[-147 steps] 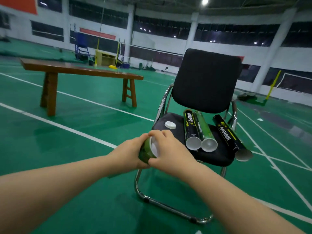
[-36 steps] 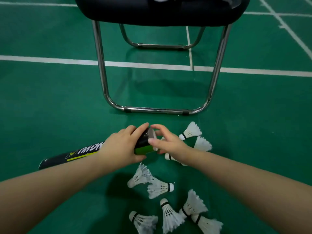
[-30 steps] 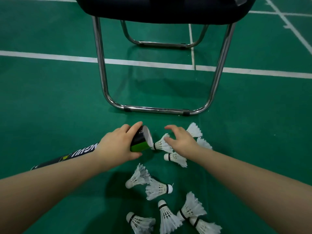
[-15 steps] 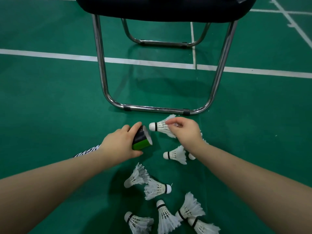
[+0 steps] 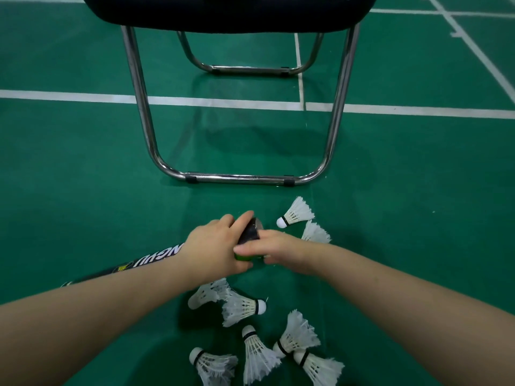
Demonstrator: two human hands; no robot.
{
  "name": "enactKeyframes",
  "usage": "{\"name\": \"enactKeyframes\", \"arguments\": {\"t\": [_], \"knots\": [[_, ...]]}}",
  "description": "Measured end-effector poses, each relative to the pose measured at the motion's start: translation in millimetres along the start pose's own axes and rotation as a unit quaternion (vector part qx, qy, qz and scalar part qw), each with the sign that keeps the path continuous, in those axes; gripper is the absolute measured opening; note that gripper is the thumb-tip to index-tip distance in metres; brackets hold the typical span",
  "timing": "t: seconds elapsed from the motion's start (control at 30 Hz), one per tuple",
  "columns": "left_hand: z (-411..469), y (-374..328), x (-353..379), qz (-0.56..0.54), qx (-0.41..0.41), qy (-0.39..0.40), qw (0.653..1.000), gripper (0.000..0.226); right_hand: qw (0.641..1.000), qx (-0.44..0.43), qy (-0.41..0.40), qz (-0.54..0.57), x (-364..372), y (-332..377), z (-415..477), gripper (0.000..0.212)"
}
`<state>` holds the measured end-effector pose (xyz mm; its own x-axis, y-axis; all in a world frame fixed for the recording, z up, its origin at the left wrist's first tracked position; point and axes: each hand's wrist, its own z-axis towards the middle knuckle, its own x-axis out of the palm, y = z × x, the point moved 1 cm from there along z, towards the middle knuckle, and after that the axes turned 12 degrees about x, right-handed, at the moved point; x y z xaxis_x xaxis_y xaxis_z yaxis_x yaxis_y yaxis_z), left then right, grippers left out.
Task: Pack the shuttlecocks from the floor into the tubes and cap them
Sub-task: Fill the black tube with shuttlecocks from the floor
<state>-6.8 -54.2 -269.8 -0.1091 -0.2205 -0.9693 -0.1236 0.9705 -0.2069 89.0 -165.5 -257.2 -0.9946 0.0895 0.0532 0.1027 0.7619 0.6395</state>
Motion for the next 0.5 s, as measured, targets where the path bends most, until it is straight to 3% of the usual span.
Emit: {"name": "enactKeyframes", "arguments": {"t": [0.07,0.1,0.13,0.2,0.3,0.4,0.5], "knots": [[2,-9,2,0.006,0.02,0.0,1.0,0.092,1.0,0.004,0.023,0.007,-5,-9,1,0.047],[5,-12,3,0.005,0.023,-0.003,1.0,0.091,0.999,-0.019,-0.001,0.043,-9,-10,2,0.034],[9,-14,2,0.004,0.02,-0.009,1.0,0.091,0.993,-0.043,-0.054,0.1,-16,-10,1,0.022],[17,-14,0,0.006,0.005,-0.017,1.0,0.092,0.96,-0.073,-0.216,0.164,-38,-10,-1,0.023],[23,-7,-3,0.0,-0.018,-0.013,1.0,0.093,0.916,-0.014,-0.4,-0.014,-76,-17,0,0.023],[23,-3,0,-0.001,-0.031,0.001,1.0,0.093,0.899,0.089,-0.393,-0.169,-96,-33,10,0.027],[22,-7,7,0.01,-0.027,0.011,1.0,0.091,0.918,0.111,-0.338,-0.178,-95,-41,16,0.032]]}}
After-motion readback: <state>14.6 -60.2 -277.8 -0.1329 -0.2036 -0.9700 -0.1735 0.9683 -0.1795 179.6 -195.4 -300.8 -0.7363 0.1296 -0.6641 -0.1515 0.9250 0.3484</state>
